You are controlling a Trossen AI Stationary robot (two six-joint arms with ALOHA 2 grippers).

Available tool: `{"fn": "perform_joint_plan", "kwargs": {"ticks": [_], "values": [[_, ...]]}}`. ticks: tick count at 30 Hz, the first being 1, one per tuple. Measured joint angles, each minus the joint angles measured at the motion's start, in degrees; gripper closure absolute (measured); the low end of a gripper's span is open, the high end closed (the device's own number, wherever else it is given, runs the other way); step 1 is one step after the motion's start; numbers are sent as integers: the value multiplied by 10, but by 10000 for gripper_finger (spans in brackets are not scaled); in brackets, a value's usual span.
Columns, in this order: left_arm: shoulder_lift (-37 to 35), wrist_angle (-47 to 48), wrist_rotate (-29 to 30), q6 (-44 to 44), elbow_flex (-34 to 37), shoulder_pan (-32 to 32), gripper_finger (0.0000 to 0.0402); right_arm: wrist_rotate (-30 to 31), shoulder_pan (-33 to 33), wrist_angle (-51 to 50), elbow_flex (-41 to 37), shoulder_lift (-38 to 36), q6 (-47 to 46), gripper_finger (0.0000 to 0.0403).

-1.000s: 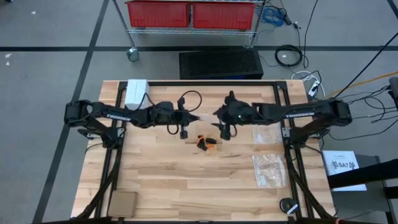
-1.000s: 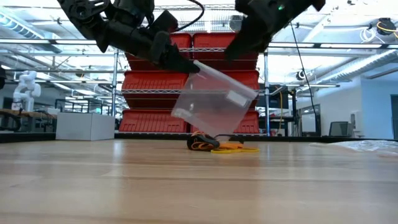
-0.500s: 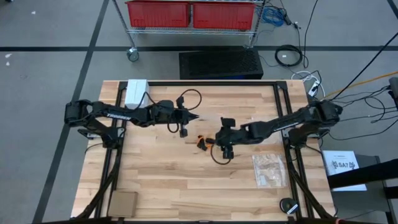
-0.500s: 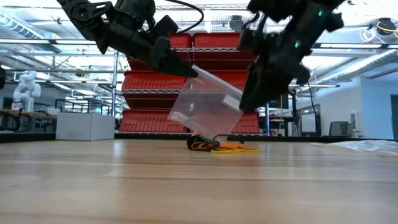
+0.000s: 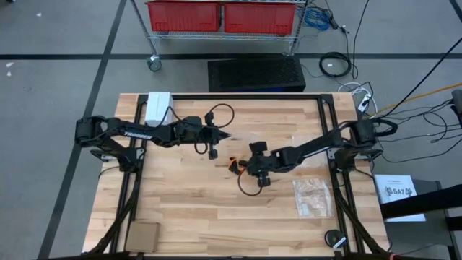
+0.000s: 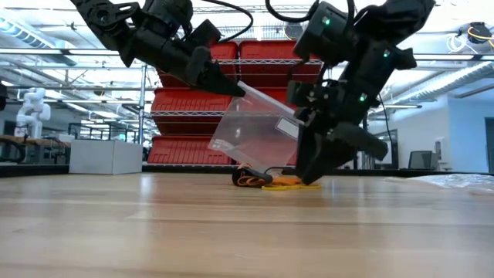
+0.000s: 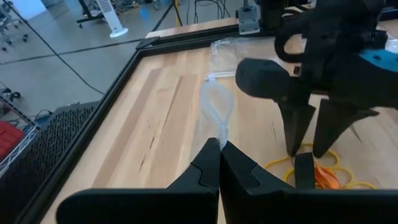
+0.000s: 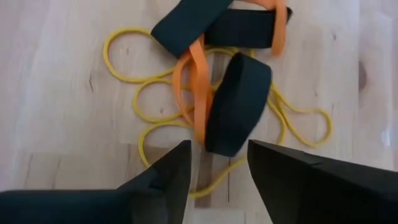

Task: Sort rubber bands
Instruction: Put the black rubber band into the top left transparent zip bag

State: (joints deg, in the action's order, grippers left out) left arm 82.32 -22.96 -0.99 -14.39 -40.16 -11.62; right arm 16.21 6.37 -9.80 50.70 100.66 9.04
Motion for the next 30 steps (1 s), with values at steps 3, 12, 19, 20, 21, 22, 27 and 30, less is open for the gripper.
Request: {"fn": "perform_joint_plan", "kwargs": {"ticks": [3,12,19,20,21,22,27,30], "values": [[0,0,0,0,0,0,401,1,0,12,0,5,4,265],[0,0,0,0,0,0,401,3,-1,7,0,2,8,361],[0,0,0,0,0,0,401,3,1,4,0,1,8,397],[0,0,0,0,0,0,401,3,1,2,0,1,8,394],[0,0,0,0,0,0,401,3,1,-2,1,1,6,392],[0,0,0,0,0,0,401,2,1,-9,3,1,4,389],[0,0,0,0,0,0,401,25,1,-40,22,1,-15,384],[0,0,0,0,0,0,401,34,1,-52,36,0,-19,373]]}}
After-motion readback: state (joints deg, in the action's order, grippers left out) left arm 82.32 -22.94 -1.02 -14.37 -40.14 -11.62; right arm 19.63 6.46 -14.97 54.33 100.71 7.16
